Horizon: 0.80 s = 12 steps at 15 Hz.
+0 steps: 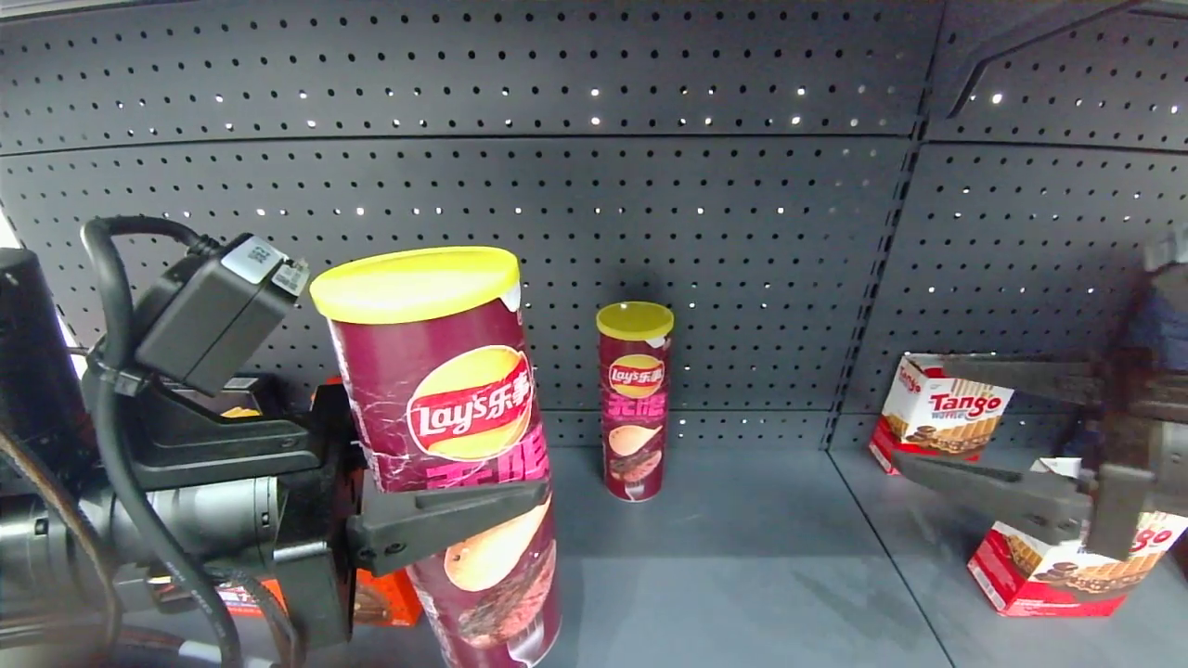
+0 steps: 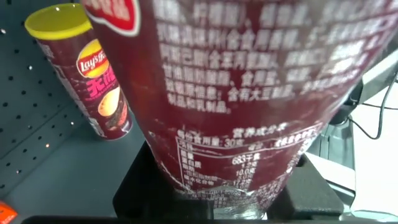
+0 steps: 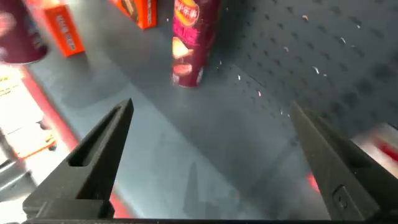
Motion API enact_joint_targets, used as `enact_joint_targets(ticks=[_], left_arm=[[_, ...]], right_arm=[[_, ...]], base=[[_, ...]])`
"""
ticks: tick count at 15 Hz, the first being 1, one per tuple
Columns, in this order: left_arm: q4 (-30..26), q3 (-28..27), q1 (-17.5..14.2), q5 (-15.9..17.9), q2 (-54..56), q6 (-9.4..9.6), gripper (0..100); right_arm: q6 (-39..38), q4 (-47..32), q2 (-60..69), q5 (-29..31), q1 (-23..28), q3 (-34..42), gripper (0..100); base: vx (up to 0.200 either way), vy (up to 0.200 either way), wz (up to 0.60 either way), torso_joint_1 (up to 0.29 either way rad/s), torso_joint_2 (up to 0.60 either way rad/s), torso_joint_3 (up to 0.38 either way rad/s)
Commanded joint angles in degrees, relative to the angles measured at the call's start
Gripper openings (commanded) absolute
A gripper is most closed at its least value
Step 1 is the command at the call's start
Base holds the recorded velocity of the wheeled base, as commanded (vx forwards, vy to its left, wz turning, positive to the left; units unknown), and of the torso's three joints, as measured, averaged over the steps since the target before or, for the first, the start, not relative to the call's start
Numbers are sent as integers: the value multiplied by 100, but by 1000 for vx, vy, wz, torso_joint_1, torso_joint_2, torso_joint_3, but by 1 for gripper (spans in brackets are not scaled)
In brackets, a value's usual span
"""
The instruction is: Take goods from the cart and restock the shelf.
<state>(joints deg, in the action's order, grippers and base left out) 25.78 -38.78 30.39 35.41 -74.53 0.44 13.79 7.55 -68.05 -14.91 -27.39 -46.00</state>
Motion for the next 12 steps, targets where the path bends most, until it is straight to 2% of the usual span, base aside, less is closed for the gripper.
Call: enact_joint_targets(ticks=[1,2,4,6,8,12], left_arm=[[6,-25,2,1,-9,0,0],[6,-33,2,1,-9,0,0],[14,-42,-68,-8,0,0,0],[6,-86,-77,-8,0,0,0],[6,-95,-77,-8,0,-9,0],[6,-104,-77,-8,0,-9,0]], right_arm=[[19,388,-974,-12,-73,-147,100],[10,458,-1141,-109,-64,-111,100],[27,907,-1448,-803,-21,-32,100],[36,1311,-1712,-1075,-12,20,100],[45,1566,-1932,-1638,120,-6,100],[107,1996,-2415,-1875,111,-155,100]], base=[[0,0,0,0,0,0],[0,0,0,0,0,0],[0,0,0,0,0,0],[0,0,0,0,0,0],[0,0,0,0,0,0],[0,0,0,0,0,0]])
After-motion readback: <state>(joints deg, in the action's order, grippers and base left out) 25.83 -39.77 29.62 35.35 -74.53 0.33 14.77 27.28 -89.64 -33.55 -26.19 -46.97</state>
